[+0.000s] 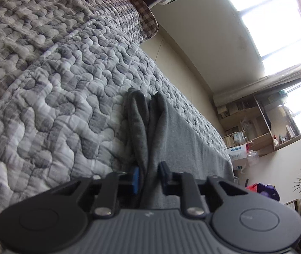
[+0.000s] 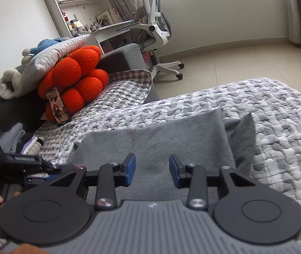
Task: Fold clothes
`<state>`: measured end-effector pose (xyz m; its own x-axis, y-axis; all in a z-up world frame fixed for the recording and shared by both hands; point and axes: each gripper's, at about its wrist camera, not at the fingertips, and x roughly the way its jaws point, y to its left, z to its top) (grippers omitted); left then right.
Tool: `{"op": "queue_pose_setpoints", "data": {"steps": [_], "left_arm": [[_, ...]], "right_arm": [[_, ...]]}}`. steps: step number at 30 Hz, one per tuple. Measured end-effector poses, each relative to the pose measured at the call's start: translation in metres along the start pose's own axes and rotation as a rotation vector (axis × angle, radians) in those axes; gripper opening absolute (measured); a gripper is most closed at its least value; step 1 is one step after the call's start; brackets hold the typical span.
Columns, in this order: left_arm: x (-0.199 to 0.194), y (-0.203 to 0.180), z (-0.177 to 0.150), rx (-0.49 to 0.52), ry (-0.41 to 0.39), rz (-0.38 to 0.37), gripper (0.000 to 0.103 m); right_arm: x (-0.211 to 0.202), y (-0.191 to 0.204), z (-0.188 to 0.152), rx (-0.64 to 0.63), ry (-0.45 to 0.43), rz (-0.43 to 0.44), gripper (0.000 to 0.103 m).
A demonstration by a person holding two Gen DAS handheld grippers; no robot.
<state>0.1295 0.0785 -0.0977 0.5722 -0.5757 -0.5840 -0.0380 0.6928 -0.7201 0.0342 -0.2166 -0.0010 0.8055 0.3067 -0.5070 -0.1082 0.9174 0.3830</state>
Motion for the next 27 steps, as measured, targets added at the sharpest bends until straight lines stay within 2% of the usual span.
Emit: {"op": "queue_pose_setpoints", "data": {"steps": [2,4,10,14,16,18,21,27], "left_arm": [[-0.002,-0.002,0.003,-0.027,-0.011,-0.028,0.01],[-0.006,-0.008,0.005,-0.028,-0.028,-0.052,0.01],[-0.014,-0.032,0.005,-0.002,-0.057,-0.083,0.01],[-0.02,-0.043,0.007,0.005,-0.069,-0.114,0.009],[-0.022,-0.049,0.008,0.011,-0.071,-0.132,0.009],[-0.022,-0.056,0.007,0.016,-0.074,-0.141,0.009],[-0.022,-0.064,0.005,0.015,-0.079,-0.153,0.009],[-0.017,-0.079,0.001,0.004,-0.08,-0.19,0.009]], "right_arm": [[0.005,0.004,0.001,0.006,0.015,0.03,0.036],[0.011,0.009,0.0,0.007,0.034,0.058,0.022],[0.03,0.023,-0.002,-0.006,0.102,0.073,0.017],[0.046,0.021,-0.005,0.011,0.153,0.053,0.015],[0.057,0.019,-0.01,0.012,0.187,0.032,0.004],[0.059,0.021,-0.01,0.002,0.195,0.018,0.002],[0.056,0.021,-0.008,0.006,0.192,0.018,0.004],[0.042,-0.007,0.003,0.206,0.177,0.105,0.027]]}}
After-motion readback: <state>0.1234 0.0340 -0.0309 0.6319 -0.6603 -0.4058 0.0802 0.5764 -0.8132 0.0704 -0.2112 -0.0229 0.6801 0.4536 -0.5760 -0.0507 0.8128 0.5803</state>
